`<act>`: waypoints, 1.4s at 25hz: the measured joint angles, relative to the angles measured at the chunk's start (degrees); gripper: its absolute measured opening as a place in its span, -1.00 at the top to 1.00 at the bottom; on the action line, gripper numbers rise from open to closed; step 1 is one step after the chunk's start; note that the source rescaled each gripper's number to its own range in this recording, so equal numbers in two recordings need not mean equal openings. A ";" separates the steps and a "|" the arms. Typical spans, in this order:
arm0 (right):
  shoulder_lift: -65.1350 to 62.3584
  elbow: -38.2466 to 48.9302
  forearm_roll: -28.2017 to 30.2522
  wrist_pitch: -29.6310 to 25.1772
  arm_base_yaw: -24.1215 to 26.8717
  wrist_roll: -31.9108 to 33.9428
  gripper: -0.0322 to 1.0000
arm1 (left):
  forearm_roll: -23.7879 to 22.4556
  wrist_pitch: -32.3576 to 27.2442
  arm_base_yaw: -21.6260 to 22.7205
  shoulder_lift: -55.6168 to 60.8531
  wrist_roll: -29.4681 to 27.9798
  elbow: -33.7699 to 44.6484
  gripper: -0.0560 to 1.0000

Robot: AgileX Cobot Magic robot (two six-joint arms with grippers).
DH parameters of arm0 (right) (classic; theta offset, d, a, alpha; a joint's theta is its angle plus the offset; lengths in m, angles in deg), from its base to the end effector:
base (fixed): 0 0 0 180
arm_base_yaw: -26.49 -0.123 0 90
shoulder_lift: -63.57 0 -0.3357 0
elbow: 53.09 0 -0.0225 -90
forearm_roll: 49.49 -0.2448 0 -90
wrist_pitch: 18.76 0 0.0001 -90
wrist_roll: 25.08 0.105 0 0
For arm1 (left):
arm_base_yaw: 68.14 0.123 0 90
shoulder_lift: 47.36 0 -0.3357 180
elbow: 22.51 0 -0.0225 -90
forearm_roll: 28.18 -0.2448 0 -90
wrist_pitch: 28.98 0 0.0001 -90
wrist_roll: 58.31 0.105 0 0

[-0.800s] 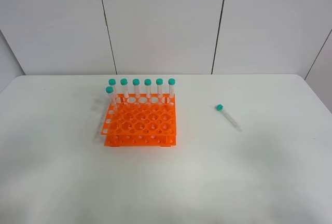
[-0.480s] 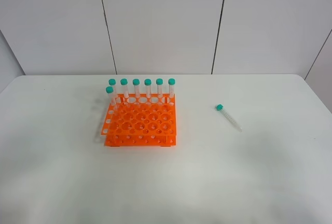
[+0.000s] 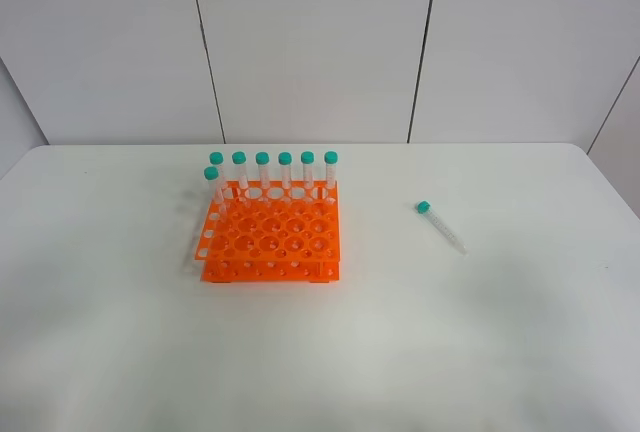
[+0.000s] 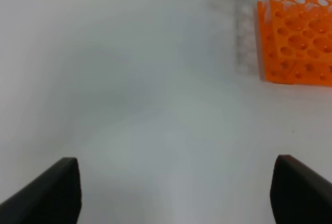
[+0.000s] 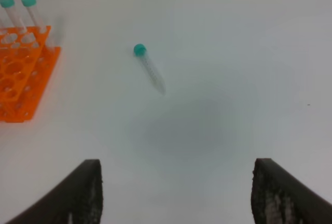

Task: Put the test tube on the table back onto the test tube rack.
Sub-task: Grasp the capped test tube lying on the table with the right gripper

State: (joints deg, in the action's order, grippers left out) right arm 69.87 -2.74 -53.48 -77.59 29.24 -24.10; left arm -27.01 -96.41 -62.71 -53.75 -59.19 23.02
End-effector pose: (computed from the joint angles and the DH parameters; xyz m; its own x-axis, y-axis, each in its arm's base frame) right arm -0.0466 0.0085 0.2681 -0.4284 0.0737 -0.9006 0.0170 0.9971 0.0735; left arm -0.0629 -0.0080 0.2775 -0.4859 -0.0695 -0.8712 -0.0895 0.9955 -0.0295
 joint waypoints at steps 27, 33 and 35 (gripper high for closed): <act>0.00 -0.18 -0.15 0.39 0.00 -0.01 -1.00 | 0.00 0.00 0.00 0.00 0.00 0.00 -1.00; 4.69 -2.75 -0.60 1.67 0.00 -0.28 -1.00 | 0.00 0.00 0.00 0.00 0.00 0.00 -1.00; 9.06 -4.94 -0.64 2.46 0.00 -0.98 -1.00 | 0.00 0.00 0.00 0.00 0.00 0.00 -1.00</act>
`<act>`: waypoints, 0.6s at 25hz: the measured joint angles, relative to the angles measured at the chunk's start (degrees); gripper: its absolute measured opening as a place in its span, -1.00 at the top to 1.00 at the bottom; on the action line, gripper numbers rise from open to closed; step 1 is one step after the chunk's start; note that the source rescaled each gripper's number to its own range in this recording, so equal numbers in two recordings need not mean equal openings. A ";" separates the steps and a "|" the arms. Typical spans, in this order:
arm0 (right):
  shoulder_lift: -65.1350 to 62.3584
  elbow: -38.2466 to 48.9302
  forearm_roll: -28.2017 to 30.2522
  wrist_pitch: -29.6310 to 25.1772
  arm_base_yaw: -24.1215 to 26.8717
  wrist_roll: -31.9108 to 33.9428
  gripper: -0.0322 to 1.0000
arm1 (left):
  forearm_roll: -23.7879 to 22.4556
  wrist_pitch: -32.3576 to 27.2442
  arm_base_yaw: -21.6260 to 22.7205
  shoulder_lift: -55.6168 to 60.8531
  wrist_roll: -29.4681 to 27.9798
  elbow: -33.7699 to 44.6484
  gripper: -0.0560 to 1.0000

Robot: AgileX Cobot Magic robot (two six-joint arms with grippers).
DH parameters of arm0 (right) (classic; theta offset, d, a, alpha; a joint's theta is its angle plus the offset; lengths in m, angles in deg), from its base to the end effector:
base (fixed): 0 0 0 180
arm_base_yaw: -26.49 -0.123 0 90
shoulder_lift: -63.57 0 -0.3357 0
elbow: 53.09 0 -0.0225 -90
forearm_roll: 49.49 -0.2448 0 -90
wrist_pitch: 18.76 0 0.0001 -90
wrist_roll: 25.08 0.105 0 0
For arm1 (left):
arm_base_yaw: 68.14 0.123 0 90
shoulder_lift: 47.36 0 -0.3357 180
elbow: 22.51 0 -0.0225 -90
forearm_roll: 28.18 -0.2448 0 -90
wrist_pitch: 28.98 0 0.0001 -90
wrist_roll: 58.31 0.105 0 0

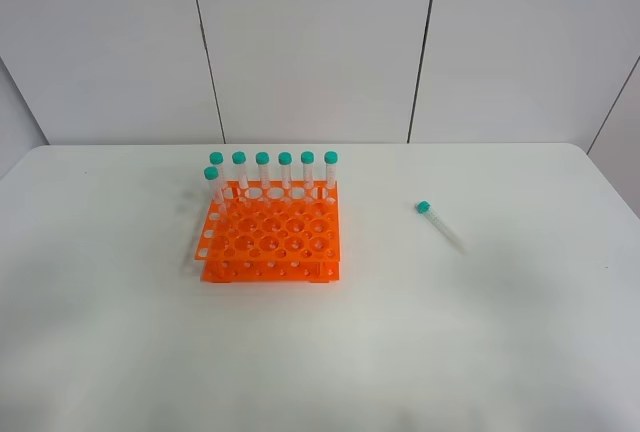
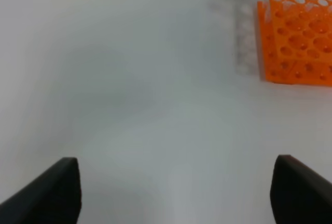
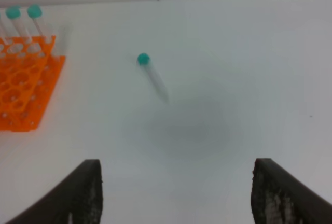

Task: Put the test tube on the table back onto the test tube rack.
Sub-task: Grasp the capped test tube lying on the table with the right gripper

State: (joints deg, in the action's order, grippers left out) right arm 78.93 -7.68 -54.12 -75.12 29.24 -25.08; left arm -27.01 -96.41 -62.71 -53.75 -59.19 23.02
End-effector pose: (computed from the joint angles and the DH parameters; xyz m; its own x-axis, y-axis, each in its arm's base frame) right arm -0.0274 0.0084 0.3034 -0.4542 0.0666 -0.8884 0.0084 0.9975 0.0704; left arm -0.0629 -0.0080 0.2775 -0.4859 -0.0695 -0.8712 -0.0895 0.9955 -0.0295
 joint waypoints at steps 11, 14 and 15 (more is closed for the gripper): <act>28.49 -14.28 -0.43 8.28 0.00 -4.69 -1.00 | 0.00 0.00 0.00 0.00 0.00 0.00 -1.00; 36.72 -17.82 -0.43 9.74 0.00 -7.76 -1.00 | 0.00 0.00 0.00 0.00 0.00 0.00 -1.00; 39.56 -19.07 -0.43 9.87 0.00 -9.07 -1.00 | 0.00 0.00 0.00 0.00 0.00 0.00 -1.00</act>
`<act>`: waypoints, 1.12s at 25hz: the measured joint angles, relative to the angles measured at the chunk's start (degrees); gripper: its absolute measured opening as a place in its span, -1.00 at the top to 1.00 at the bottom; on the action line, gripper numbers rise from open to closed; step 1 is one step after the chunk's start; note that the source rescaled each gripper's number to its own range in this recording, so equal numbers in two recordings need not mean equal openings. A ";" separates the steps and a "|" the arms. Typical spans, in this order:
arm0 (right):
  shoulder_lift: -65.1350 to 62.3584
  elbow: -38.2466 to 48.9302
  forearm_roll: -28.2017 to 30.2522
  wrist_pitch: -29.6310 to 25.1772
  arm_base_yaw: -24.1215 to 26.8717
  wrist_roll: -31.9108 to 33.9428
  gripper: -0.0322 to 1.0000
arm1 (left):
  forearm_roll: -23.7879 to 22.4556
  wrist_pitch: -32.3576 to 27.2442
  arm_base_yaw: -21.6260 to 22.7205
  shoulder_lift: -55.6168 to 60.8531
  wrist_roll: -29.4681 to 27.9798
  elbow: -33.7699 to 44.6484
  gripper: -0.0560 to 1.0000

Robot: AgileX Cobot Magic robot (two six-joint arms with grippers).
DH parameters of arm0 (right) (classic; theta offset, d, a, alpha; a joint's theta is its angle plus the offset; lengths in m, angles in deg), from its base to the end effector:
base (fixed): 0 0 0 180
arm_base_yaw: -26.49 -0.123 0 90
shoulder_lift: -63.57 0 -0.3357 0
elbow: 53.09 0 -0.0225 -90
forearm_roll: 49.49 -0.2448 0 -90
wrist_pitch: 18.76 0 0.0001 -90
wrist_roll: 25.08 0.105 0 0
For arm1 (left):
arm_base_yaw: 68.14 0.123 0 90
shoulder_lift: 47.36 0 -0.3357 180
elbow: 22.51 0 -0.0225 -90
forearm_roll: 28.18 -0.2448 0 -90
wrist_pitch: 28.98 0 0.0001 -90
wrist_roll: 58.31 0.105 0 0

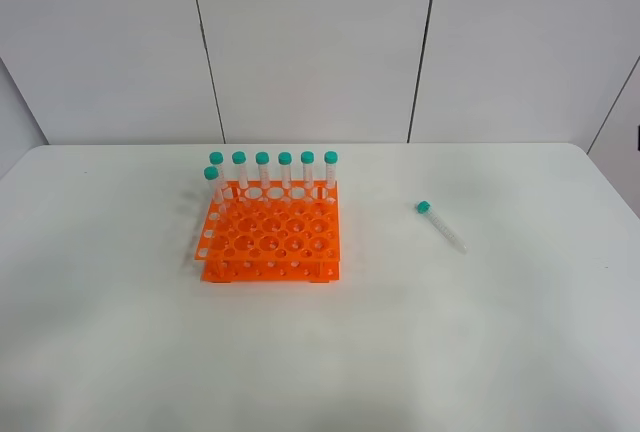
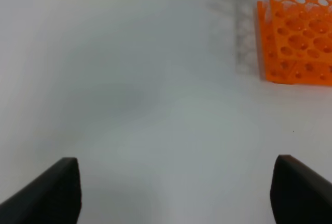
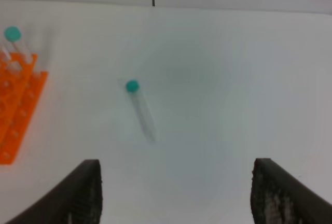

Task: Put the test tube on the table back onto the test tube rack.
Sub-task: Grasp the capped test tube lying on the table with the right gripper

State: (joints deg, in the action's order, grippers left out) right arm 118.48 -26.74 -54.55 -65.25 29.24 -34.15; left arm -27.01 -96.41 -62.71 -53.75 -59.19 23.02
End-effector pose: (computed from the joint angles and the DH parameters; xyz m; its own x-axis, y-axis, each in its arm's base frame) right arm 0.1286 0.0006 0.3931 -0.6068 -0.0680 -0.7919 -0.0620 0.9973 -0.0381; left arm -0.0629 -0.0080 0.2775 -0.4859 -0.0695 -0.8712 -0.0895 0.9955 -0.0295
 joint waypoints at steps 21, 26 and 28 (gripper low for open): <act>40.01 -7.64 -11.30 8.27 0.00 -19.04 -1.00 | 0.00 0.00 0.00 0.00 0.00 0.00 -1.00; 46.46 -7.66 -11.54 10.93 -0.89 -19.59 -1.00 | 0.00 0.00 0.00 0.00 0.00 0.00 -1.00; 48.37 -7.81 -11.15 12.89 -2.34 -19.77 -1.00 | 0.00 0.00 0.00 0.00 0.00 0.00 -1.00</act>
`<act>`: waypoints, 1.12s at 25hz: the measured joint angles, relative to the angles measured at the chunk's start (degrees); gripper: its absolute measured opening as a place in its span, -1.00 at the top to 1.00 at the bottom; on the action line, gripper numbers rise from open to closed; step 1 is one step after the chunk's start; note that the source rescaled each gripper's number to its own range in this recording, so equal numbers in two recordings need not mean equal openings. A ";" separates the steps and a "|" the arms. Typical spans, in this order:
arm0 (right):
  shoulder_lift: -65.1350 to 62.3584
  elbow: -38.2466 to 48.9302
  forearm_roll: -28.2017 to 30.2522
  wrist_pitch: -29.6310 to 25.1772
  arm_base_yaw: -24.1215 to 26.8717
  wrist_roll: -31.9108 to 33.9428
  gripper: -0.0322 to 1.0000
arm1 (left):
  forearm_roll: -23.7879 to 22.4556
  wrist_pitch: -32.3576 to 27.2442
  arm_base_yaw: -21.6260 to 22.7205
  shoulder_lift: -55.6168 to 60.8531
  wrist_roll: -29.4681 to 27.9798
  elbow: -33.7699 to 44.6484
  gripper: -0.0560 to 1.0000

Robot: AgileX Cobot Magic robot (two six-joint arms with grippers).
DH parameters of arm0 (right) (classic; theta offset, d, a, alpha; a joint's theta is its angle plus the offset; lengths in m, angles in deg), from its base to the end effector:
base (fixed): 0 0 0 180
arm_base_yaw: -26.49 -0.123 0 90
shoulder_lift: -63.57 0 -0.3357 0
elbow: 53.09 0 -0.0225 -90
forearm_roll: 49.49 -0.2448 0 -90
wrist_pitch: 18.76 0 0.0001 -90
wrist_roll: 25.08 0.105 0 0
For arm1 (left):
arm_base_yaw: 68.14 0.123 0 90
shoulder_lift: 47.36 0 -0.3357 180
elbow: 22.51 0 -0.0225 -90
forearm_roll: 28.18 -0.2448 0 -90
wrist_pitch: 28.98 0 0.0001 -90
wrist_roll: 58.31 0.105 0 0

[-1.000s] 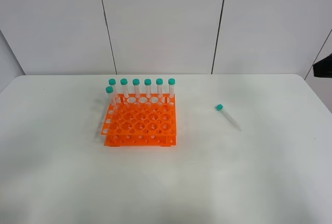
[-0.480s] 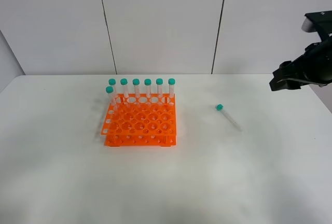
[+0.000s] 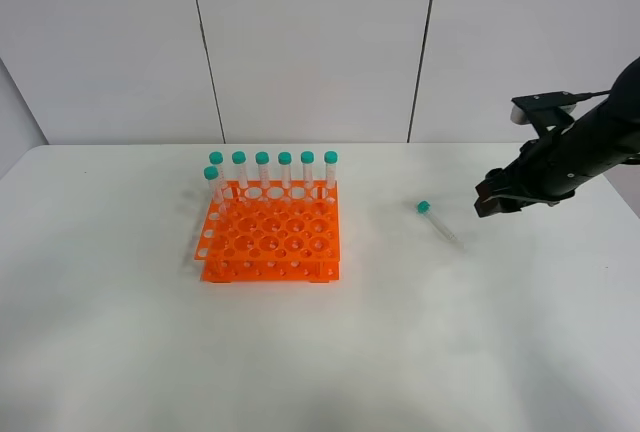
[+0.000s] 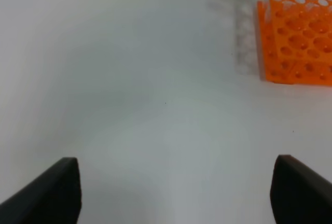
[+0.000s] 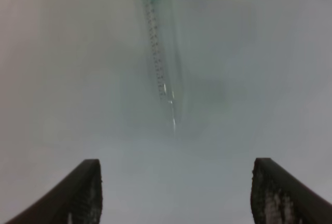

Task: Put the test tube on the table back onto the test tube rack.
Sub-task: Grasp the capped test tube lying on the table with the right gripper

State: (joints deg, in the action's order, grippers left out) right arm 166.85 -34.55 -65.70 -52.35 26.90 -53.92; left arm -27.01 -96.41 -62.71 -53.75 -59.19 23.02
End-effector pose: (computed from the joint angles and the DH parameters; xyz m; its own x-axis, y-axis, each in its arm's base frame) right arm 0.3419 0.0138 0.2462 -0.8541 -0.2534 -0.4543 -0.2944 0.9554 0.0206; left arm -0.0629 -0.0080 0.2775 -0.4859 -0.0695 -0.8712 -0.0895 0.9955 -0.0295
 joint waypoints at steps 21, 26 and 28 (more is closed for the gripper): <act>14.57 -14.26 15.29 -10.75 -5.04 10.23 -0.67 | 0.00 0.00 0.00 0.00 0.00 0.00 -1.00; 15.22 -14.44 15.39 -10.54 -5.04 10.28 -0.65 | 0.00 0.00 0.00 0.00 0.00 0.00 -1.00; 16.32 -14.44 15.44 -10.32 -5.04 10.28 -0.65 | 0.00 0.00 0.00 0.00 0.00 0.00 -1.00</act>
State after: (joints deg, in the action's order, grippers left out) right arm 183.17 -48.99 -50.26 -62.67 21.86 -43.64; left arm -27.01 -96.41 -62.71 -53.75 -59.19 23.02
